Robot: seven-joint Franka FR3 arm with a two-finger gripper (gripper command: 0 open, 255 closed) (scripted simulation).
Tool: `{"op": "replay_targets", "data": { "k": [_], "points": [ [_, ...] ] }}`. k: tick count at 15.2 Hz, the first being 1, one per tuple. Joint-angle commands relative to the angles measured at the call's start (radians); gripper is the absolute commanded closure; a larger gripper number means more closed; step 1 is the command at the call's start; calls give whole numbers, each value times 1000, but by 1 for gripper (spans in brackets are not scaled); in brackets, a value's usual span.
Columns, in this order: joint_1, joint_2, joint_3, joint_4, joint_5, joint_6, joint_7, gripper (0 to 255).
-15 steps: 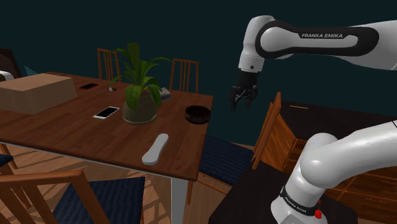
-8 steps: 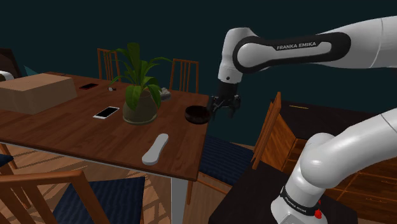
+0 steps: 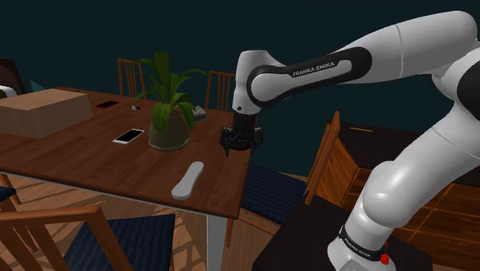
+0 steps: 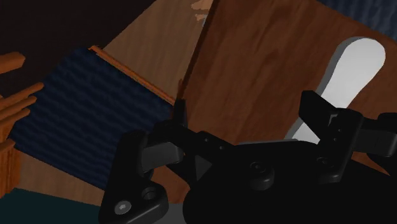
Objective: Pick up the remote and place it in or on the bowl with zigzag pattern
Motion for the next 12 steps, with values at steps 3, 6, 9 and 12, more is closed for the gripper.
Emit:
{"op": "replay_targets", "data": {
  "k": [3,6,9,12],
  "points": [
    [-12,155,59,77,-46,84,160,0],
    [-14,281,89,158,-104,125,284,0],
    [-2,410,100,253,-173,150,408,0],
    [25,539,93,362,-242,159,523,0]
  ]
}}
